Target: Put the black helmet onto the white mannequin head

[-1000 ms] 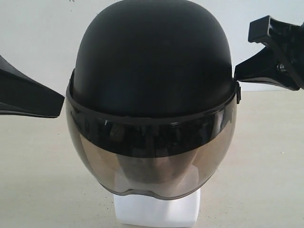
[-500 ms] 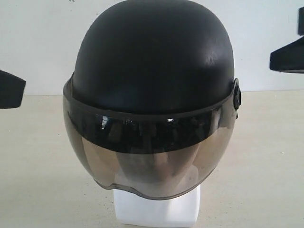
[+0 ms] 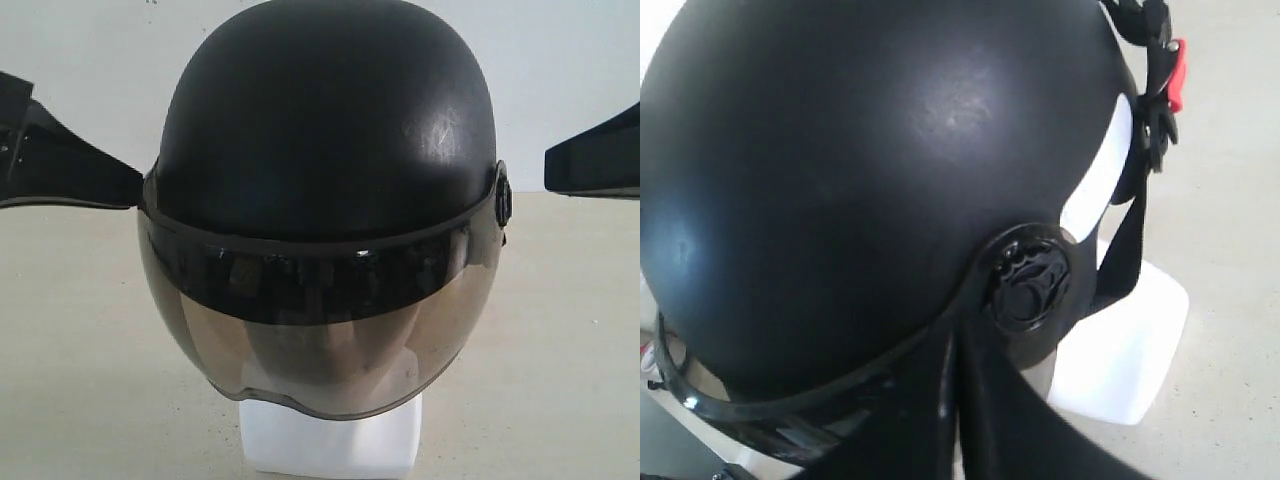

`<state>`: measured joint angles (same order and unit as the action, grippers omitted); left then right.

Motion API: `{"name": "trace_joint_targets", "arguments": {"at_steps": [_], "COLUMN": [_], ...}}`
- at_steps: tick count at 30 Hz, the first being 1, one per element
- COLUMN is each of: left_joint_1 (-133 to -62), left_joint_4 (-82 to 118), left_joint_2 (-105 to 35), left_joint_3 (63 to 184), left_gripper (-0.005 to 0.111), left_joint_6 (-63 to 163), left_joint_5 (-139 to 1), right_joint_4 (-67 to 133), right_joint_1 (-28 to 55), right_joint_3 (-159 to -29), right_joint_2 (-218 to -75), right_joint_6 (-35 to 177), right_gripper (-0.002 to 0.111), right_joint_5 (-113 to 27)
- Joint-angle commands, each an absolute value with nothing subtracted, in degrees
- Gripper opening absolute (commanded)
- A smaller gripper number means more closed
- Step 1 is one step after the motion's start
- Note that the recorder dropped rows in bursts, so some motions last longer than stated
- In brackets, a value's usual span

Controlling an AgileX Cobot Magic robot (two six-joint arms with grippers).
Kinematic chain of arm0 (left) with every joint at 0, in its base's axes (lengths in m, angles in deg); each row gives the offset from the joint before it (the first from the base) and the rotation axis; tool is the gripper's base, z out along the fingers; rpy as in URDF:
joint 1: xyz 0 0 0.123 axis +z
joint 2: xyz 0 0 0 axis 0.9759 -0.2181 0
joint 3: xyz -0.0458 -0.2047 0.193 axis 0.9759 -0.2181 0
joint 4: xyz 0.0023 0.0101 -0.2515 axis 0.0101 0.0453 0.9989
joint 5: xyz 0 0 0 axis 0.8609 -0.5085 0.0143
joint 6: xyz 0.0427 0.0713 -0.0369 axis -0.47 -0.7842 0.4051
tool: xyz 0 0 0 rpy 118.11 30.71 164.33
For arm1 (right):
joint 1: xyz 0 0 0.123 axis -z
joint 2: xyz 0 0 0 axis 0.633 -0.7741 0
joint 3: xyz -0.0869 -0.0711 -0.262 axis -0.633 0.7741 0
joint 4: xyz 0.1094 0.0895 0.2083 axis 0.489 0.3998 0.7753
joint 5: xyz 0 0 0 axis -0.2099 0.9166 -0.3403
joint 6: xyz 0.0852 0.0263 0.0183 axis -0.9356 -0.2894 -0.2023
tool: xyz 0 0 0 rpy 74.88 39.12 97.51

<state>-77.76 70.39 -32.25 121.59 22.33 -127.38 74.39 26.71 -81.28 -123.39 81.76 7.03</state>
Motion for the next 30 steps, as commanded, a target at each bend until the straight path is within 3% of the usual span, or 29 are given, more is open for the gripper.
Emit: {"name": "trace_joint_targets", "arguments": {"at_steps": [1,11,30], "left_joint_1": [-77.97,-77.97,-77.97], "left_joint_4": [70.86,69.55,69.6], "left_joint_2": [-35.56,-38.98,-42.6], "left_joint_3": [124.91,130.61,131.72], "left_gripper": [0.004,0.004,0.004], "left_joint_6": [21.27,21.5,20.85], "left_joint_5": [-124.41,-123.19,-136.18], "right_joint_4": [73.76,72.91,75.52], "right_joint_1": [26.69,26.69,26.69], "right_joint_3": [-81.38,-81.38,-81.38], "right_joint_2": [-123.27,-123.27,-134.65], "right_joint_6": [81.22,81.22,85.32], "right_gripper": [0.0,0.0,0.0], "right_joint_5": [7.83,8.51,1.48]}}
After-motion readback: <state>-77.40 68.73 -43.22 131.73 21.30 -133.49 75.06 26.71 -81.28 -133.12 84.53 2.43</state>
